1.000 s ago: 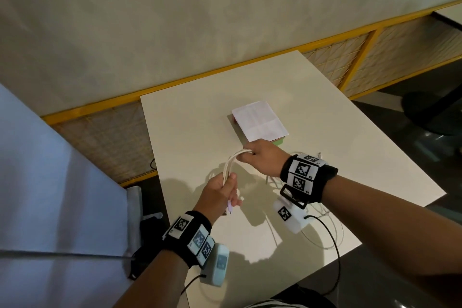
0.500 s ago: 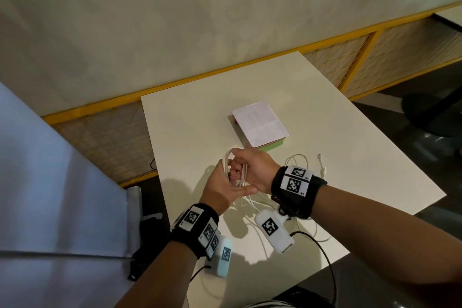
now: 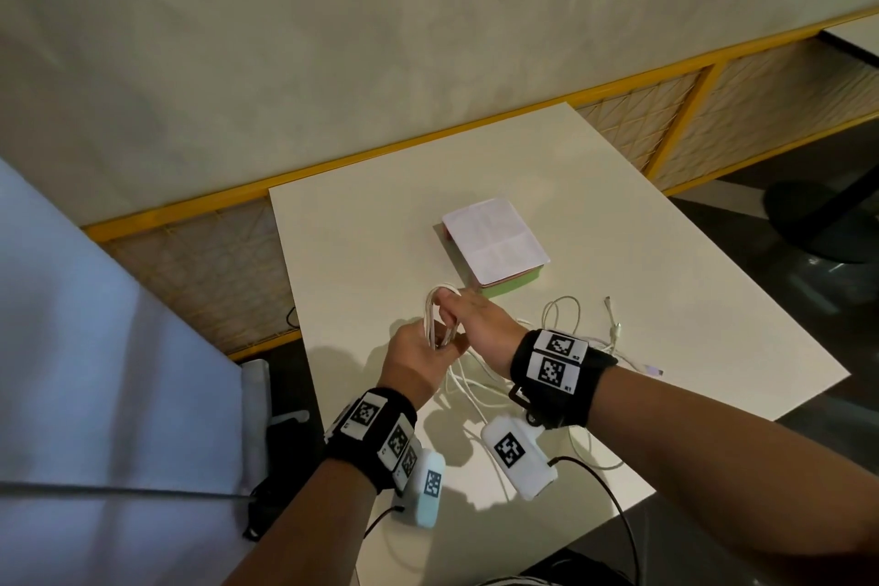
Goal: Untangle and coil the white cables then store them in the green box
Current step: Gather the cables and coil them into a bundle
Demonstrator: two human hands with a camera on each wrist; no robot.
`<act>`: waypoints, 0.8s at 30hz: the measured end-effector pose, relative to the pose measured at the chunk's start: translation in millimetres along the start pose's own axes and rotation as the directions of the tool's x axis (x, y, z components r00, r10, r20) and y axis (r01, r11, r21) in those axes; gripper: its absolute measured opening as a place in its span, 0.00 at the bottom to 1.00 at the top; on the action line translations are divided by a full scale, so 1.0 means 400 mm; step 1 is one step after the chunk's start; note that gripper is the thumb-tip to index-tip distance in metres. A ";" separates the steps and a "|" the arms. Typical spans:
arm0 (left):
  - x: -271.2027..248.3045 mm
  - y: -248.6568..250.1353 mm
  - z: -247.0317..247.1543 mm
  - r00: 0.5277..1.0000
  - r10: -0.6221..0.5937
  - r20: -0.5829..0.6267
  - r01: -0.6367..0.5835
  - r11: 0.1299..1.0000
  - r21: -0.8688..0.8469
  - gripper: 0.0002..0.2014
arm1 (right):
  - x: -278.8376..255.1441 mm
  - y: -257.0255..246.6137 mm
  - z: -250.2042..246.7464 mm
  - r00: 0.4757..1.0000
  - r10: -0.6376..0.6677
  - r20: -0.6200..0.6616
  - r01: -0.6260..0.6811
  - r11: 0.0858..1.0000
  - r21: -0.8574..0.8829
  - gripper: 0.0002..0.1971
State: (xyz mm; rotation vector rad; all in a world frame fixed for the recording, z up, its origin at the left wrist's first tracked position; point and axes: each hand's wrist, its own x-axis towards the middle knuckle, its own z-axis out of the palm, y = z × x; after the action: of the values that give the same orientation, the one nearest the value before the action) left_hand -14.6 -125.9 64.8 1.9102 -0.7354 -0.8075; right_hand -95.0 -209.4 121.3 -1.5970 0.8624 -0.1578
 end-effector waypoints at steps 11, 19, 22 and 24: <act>-0.006 0.009 0.002 0.993 0.028 0.117 -0.043 0.991 0.130 0.14 | 0.013 -0.001 -0.029 0.998 -0.021 0.055 0.016 0.995 0.095 0.22; -0.031 0.032 -0.014 0.957 0.093 0.276 -0.037 0.978 -0.203 0.13 | 0.032 0.008 -0.067 0.969 -0.024 0.245 -0.014 0.988 0.153 0.22; -0.038 0.027 -0.007 0.959 0.047 0.281 0.057 0.935 -0.350 0.09 | 0.033 0.014 -0.076 0.962 -0.039 0.271 0.001 0.990 0.138 0.21; -0.043 0.028 0.001 0.962 0.025 0.271 0.095 0.903 -0.419 0.04 | 0.028 0.017 -0.077 0.963 -0.061 0.262 0.023 0.989 0.146 0.18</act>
State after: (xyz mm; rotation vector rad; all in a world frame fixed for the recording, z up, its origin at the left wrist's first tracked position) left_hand -27.2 -117.7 78.7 1.4337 -0.6215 -1.1659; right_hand -106.9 -240.5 118.4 -1.4639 0.5963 -0.0318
